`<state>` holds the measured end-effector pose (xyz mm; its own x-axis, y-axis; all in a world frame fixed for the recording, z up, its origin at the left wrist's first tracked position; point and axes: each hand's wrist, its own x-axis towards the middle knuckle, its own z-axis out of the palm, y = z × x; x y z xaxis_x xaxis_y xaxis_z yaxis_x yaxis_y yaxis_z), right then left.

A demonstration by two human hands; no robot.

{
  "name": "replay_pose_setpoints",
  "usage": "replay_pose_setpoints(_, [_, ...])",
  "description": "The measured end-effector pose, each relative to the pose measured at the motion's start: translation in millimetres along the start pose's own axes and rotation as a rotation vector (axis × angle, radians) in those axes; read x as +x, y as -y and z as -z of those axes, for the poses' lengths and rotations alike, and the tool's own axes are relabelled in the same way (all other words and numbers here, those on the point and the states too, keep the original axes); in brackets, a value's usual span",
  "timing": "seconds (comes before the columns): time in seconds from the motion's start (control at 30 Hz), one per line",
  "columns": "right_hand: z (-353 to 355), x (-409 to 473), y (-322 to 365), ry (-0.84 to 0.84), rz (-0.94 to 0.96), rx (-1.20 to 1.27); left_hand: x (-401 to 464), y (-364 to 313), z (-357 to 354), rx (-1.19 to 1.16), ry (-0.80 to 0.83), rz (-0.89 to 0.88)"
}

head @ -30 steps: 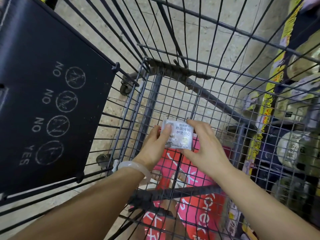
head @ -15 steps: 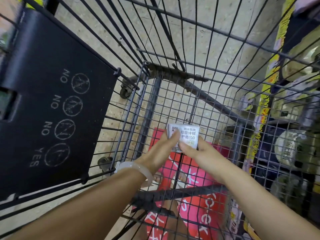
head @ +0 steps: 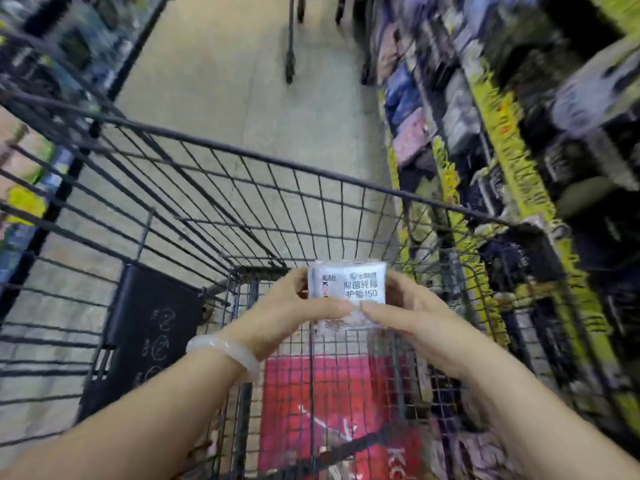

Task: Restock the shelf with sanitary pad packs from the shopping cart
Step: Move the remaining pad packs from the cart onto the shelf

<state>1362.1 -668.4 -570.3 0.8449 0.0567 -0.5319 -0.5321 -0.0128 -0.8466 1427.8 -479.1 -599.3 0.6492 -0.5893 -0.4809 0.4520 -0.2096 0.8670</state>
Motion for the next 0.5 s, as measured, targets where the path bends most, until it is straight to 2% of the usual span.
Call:
replay_pose_setpoints(0.07, [6,-29,31,-0.026,0.05,-0.004,-11,-36,-11,0.037,0.048,-0.067])
replay_pose_setpoints(0.27, [17,-126,110,-0.258,0.242,0.01,-48,-141,-57,0.113,0.262,-0.299])
replay_pose_setpoints(0.5, [19,-255,163,-0.542,0.446,0.01,-108,-239,-134,0.136,0.571,-0.496])
